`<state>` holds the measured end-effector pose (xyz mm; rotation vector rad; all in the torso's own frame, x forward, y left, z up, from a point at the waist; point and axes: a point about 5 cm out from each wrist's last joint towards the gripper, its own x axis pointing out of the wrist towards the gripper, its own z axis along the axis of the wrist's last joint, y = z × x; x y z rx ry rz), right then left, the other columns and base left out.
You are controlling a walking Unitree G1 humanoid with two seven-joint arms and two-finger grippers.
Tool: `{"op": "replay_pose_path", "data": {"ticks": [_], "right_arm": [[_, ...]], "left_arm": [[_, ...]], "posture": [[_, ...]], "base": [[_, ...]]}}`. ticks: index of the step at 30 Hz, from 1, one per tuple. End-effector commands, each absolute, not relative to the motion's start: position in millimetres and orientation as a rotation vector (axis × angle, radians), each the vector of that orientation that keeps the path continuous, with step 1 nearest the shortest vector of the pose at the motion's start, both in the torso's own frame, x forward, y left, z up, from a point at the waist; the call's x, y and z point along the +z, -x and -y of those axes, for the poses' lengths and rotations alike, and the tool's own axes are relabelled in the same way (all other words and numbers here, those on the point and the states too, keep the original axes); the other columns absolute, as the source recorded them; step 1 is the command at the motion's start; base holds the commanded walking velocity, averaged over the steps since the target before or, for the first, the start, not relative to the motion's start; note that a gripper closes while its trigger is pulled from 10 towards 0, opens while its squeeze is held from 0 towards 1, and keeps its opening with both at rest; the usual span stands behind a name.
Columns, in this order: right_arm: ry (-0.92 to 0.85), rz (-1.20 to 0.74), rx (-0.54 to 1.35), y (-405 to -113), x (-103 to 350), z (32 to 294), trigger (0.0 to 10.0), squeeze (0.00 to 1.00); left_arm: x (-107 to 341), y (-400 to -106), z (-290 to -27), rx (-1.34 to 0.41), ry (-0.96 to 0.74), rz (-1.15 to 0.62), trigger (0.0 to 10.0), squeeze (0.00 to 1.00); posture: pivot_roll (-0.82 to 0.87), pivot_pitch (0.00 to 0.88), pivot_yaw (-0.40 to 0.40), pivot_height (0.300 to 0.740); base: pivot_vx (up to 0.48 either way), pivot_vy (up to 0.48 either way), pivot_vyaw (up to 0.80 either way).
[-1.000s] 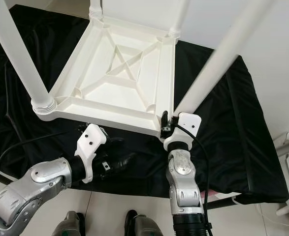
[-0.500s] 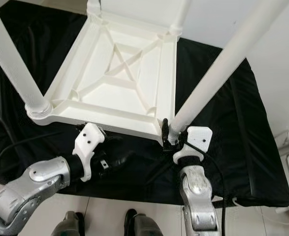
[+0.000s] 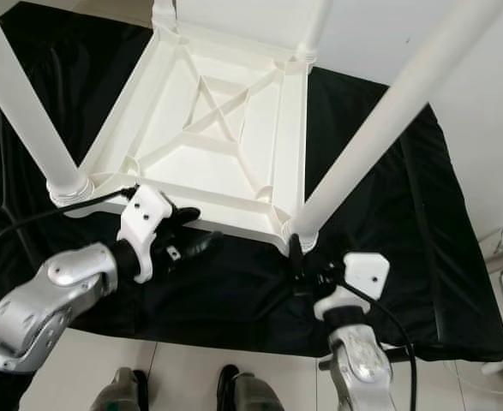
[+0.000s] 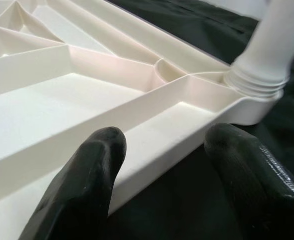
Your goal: Building children table
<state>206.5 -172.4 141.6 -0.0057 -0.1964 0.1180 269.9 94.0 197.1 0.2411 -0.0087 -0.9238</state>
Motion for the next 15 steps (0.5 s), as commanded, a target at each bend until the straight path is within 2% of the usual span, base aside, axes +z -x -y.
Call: {"op": "replay_pose_path", "data": {"ticks": [1,8,10,15], "right_arm": [[-0.028,0.161,0.151,-201,139,178,10.0,0.0],[-0.074,0.136,0.267,-199,140,175,10.0,0.0],[-0.051,0.143,0.282,-203,143,178,10.0,0.0],[-0.043,0.152,0.284,-207,145,180,10.0,0.0]], "left_arm": [[193,-272,-89,-0.991,-0.273,0.011,10.0,0.0],[184,-287,-82,-1.006,-0.382,0.012,10.0,0.0],[176,-292,-79,-1.06,-0.435,-0.011,10.0,0.0],[175,-296,-81,-1.083,-0.435,-0.026,10.0,0.0]], "posture": [[0.07,0.216,-0.12,0.74],[0.05,0.21,-0.116,0.74],[0.04,0.207,-0.114,0.74],[0.04,0.206,-0.11,0.74]], "base": [[0.0,0.0,0.0],[0.0,0.0,0.0],[0.0,0.0,0.0],[0.0,0.0,0.0]]}}
